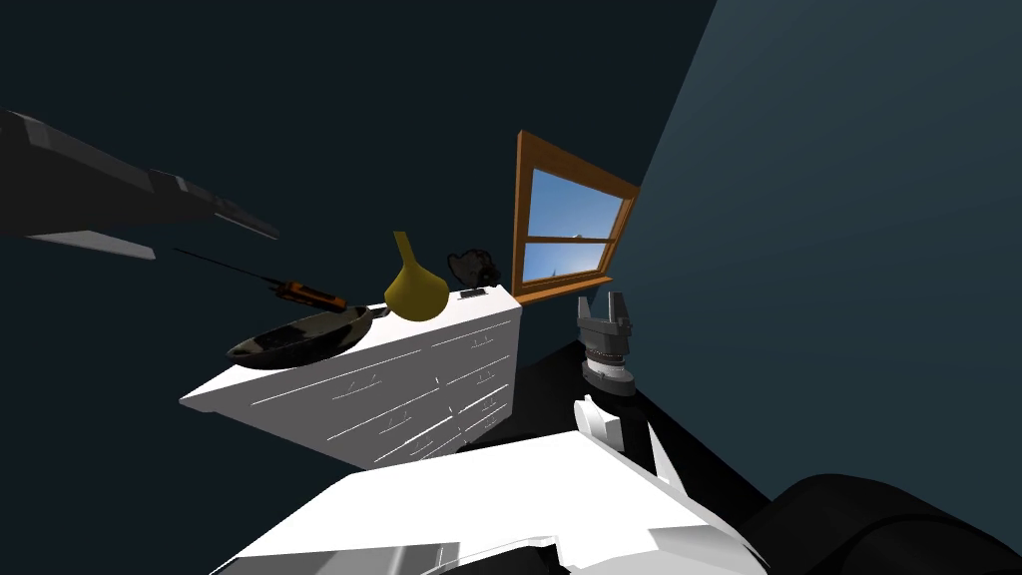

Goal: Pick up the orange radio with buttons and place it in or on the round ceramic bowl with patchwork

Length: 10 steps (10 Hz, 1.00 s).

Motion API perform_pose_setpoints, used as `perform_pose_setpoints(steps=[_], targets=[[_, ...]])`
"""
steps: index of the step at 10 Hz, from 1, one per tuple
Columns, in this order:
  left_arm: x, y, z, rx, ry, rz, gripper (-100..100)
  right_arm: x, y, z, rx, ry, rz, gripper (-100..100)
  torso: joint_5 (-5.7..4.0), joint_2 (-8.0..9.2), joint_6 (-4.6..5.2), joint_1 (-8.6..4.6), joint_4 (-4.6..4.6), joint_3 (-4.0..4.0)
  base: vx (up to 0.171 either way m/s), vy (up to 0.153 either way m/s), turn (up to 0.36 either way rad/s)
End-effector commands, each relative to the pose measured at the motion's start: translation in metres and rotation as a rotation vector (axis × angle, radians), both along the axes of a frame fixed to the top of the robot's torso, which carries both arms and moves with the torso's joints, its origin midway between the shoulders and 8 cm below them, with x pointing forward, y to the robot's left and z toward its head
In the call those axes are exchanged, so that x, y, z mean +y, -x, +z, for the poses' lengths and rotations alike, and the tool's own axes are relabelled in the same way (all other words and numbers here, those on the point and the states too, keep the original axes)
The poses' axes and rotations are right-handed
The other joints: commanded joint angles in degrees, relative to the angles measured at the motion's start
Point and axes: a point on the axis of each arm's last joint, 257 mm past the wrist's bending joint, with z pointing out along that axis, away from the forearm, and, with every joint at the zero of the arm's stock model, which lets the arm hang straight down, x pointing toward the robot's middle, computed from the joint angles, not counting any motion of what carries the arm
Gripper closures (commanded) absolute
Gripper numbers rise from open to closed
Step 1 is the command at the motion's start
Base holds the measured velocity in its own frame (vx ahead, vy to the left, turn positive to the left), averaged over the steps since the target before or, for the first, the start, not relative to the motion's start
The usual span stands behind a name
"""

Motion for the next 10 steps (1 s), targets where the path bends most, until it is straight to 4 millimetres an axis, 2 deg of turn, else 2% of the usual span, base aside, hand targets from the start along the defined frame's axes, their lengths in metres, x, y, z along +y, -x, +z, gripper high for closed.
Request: perform_pose_setpoints(steps=[1,3,4,5,10], targets=[[0.0,0.01,0.009,0.0,0.002,0.0,-100,0.0,0.0,0.0,0.0,0.0,0.0,0,0.0,0.0,0.0,0.0,0.0,0.0,0.011,-0.015,0.043],[-0.002,0.023,0.019,-0.002,0.005,-0.002,-100,0.0,0.0,0.0,0.0,0.0,0.0,0,0.0,0.09,0.01,0.0,0.02,0.05,0.004,-0.006,0.016],[-0.003,0.018,0.015,-0.005,0.004,-0.004,-100,0.0,0.0,0.0,0.0,0.0,0.0,0,-0.01,0.1,0.0,-0.01,0.03,0.06,0.003,-0.006,0.012],[-0.004,0.019,0.016,-0.005,0.005,-0.004,0,0.0,0.0,0.0,0.0,0.0,0.0,0,0.01,0.09,0.02,0.01,0.02,0.05,0.0,0.0,0.0],[-0.004,0.018,0.016,-0.005,0.004,-0.004,0,0.0,0.0,0.0,0.0,0.0,0.0,0,0.01,0.08,0.02,0.04,0.01,0.05,0.0,0.0,0.0]])
